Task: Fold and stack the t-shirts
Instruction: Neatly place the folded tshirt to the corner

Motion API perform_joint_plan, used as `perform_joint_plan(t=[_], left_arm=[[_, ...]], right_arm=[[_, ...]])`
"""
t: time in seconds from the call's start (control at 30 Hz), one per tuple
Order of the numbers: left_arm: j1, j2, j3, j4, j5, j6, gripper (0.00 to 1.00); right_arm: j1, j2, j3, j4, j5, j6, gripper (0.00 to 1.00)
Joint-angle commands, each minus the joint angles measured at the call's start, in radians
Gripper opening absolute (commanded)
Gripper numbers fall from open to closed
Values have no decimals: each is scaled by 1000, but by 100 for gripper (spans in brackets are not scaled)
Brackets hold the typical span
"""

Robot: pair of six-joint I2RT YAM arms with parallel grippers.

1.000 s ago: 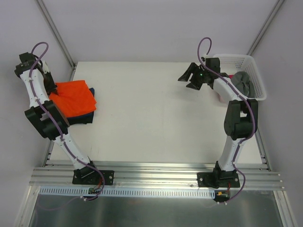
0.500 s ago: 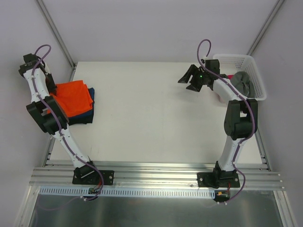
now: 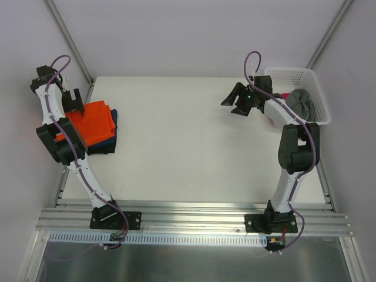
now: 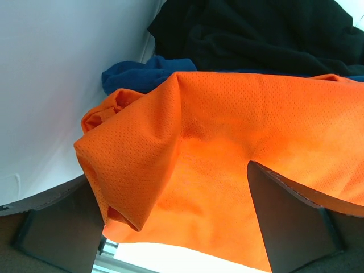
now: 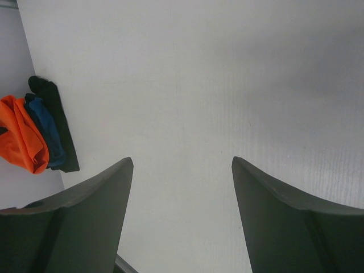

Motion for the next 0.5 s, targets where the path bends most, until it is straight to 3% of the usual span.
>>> perform_joint_plan(t=[0.0, 0.27, 0.47], left_arm=[[-5, -91, 42, 31, -70, -6, 99], [-120, -134, 122, 63, -68, -6, 99], [-241, -82, 140, 71, -165, 20, 99]], right_arm=[[10, -70, 7, 23, 9, -21, 75], [13, -85, 9, 7, 28, -26, 75], [24, -93, 27, -12, 38, -33, 75]])
